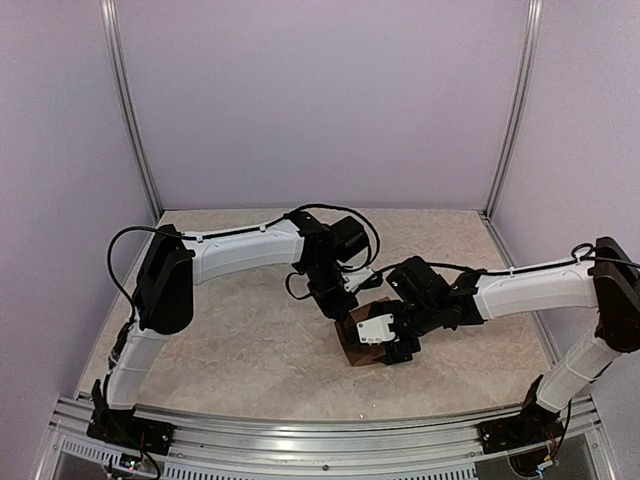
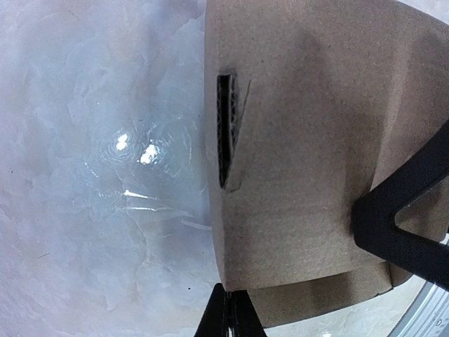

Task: Fold the paper box

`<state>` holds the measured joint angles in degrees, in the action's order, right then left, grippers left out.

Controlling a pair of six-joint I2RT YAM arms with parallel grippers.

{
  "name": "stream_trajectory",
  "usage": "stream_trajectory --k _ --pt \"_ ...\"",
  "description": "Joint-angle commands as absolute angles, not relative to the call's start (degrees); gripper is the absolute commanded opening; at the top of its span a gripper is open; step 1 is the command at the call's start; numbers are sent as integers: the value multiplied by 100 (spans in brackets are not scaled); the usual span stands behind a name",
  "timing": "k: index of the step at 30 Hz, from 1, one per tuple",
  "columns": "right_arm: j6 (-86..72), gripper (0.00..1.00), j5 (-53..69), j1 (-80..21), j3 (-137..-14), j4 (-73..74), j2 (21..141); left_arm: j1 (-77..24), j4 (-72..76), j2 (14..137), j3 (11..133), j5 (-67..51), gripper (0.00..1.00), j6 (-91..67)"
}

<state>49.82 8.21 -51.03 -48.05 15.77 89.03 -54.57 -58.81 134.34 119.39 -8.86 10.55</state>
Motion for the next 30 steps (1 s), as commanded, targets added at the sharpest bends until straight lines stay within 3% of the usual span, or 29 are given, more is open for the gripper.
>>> stream_trajectory --k 1,21,30 --pt "4844 82 1026 -5331 -4518 2396 9263 -5489 -5422 13562 12471 -1428 0 1135" --pt "4649 81 768 -5350 -4518 2286 9269 -5461 -4816 13328 11923 -1486 0 656" --pt "4641 81 761 -5344 -4526 2281 9289 -5398 -4661 13077 11442 -1340 8 532"
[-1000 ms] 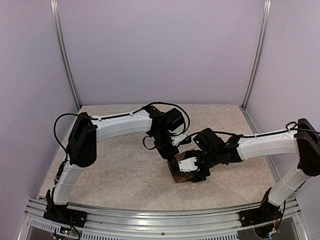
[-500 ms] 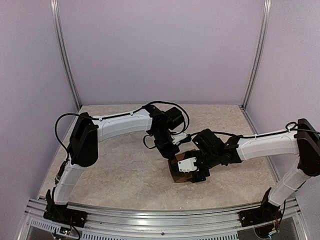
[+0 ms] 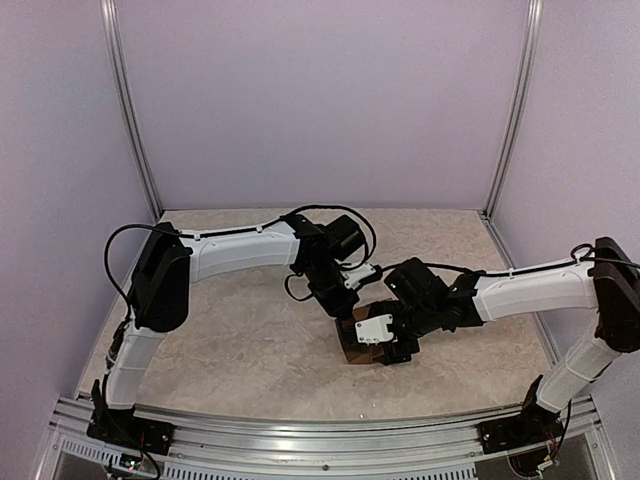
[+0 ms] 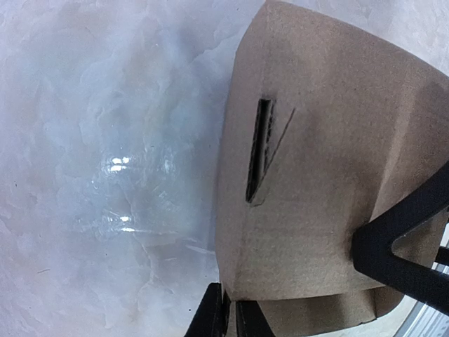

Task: Fold the paper box

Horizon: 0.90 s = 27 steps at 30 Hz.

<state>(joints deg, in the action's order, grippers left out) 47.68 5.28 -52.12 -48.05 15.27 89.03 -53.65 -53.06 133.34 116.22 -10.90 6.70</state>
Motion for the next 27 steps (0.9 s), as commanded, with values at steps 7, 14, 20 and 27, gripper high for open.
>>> stream_trajectory --k 7,14,20,27 --pt "4632 82 748 -5342 -4526 2284 9299 -5396 -4579 12973 11358 -1287 14 514" --pt "4632 82 749 -5342 -4526 2290 9326 -5389 -4542 12934 11319 -1179 14 527" --pt "4641 81 748 -5342 -4530 2294 9362 -5362 -4468 12772 11191 -999 17 545" --pt "4641 81 731 -5343 -4522 2291 9402 -5370 -4245 12160 10654 -689 27 337"
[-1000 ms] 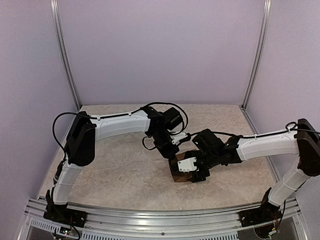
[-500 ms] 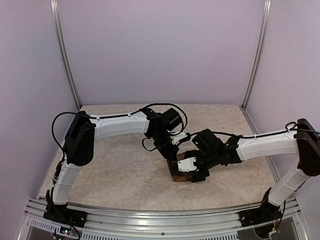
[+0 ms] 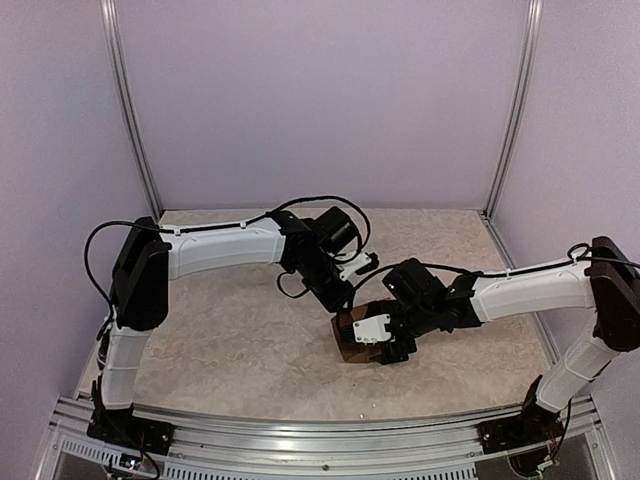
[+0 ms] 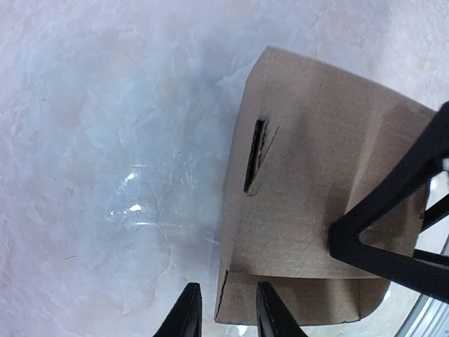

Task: Fold the paper box

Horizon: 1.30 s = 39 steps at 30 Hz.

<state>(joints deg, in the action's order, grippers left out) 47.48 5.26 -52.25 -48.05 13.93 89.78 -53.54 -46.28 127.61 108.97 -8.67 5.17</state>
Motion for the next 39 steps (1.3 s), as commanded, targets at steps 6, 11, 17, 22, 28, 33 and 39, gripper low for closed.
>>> stream_trajectory --k 6,11,17,22,28,33,39 --pt "4641 81 735 -5344 -4526 2292 9377 -5231 -3215 10972 8384 -593 28 -371" --pt "4632 81 739 -5329 -4535 2284 9328 -5200 -2543 10574 7190 -932 25 -851" --pt "4601 81 755 -5327 -4541 2287 9312 -5318 -1861 10884 7041 -1134 21 -1017" --pt "4563 81 785 -5332 -4526 2261 9337 -5424 -1478 11176 7128 -1325 19 -1089" --pt "4557 81 883 -5328 -4526 2268 9396 -5481 -1264 11399 7193 -1380 17 -1163" --pt "4566 80 965 -5330 -4550 2260 9472 -5497 -882 11365 7267 -1650 16 -1203" --pt "4544 78 1097 -5328 -4597 2337 9597 -5488 -730 11581 7564 -1942 16 -1119"
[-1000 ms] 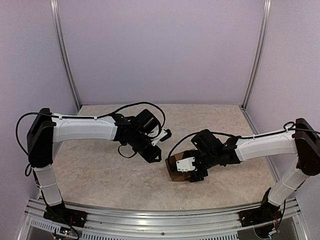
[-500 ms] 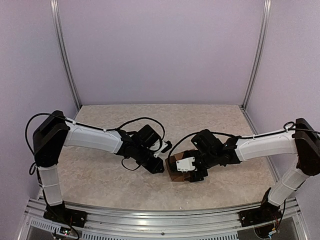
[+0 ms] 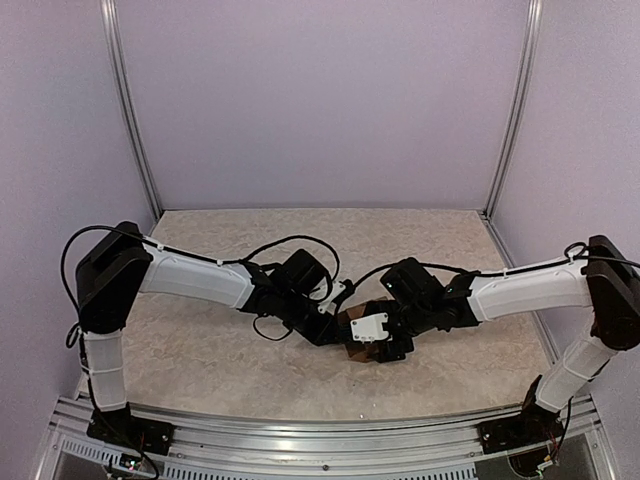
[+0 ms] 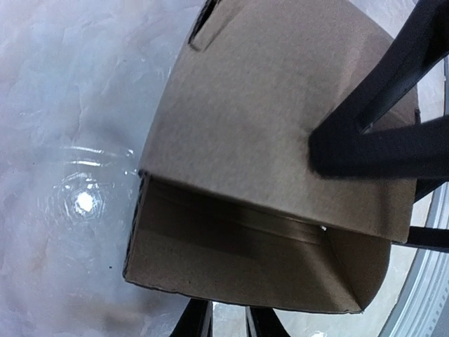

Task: Fold the paper box

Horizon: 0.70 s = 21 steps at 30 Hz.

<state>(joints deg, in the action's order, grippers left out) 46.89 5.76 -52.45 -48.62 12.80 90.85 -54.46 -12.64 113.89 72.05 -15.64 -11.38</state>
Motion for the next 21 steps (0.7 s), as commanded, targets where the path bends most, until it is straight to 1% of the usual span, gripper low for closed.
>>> stream_trajectory --k 1,12,18,21 --pt "4544 78 1098 -5330 -4597 2325 9598 -5490 -731 11651 7637 -1986 16 -1117" --pt "4535 78 1164 -5338 -4603 2325 9589 -5399 -680 11927 8311 -2342 16 -1223" --pt "4552 78 1245 -5346 -4597 2346 9593 -5326 -326 12044 8541 -2628 16 -1423" --pt "4532 78 1156 -5352 -4622 2343 9580 -5334 -584 12204 8857 -2511 16 -1450"
